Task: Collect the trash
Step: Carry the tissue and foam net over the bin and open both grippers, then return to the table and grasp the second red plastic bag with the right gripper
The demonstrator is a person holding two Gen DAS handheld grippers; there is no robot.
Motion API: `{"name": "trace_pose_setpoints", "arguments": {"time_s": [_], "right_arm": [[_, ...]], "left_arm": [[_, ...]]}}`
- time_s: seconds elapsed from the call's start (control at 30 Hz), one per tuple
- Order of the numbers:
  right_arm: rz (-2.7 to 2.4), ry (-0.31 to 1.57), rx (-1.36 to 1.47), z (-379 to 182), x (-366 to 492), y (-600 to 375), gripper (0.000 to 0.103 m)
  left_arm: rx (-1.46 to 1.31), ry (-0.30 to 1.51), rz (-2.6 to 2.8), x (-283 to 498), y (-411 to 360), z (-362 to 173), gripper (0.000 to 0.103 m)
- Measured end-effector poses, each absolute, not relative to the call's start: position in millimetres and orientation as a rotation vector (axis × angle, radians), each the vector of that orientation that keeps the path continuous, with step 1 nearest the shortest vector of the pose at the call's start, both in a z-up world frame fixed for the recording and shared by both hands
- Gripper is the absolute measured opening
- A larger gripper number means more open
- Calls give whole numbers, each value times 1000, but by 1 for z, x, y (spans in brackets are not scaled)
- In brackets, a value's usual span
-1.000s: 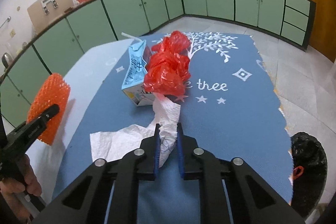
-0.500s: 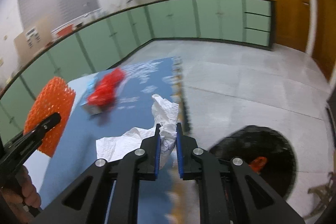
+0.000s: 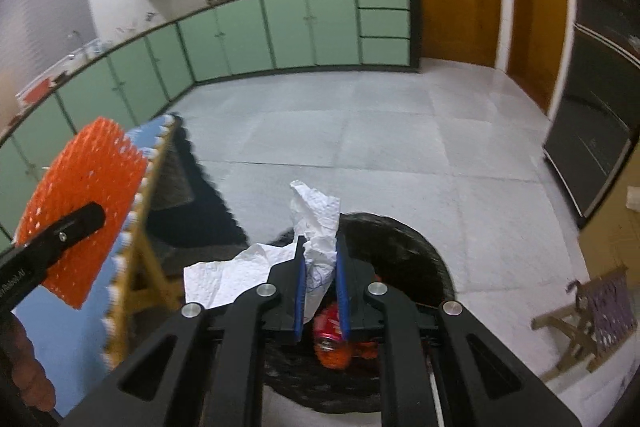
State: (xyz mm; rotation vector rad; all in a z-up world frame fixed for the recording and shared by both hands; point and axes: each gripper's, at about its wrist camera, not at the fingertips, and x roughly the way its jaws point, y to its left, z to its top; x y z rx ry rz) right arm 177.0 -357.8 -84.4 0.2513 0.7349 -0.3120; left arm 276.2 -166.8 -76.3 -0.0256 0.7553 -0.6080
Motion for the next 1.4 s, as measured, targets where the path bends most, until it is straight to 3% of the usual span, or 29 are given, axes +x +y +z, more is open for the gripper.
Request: {"name": "trace_pose_setpoints", "arguments": {"time_s": [0.37,0.63,0.67,0.8,1.03,1.4], "right_arm": [[-389,800,268,-134,169,-412,13],[-409,831,297,-149,162,-430,28],[-408,827,304,-149,161,-432,34],[-415,806,320,-143,157,-436,40],[-395,751,313,-112,159,-421,40],[-122,622,204,-36,236,-282,74]], "left_arm": [[88,813,-685,293,-252,-122,11],[122,841,-707,299,-268,-130,43],[116,832,-709,298,-266,-126,48],[84,789,-708,296,-256,-111,75],[0,716,-685,294,-209,-70,75],[-12,526,-188,302,6,-17,80]]}}
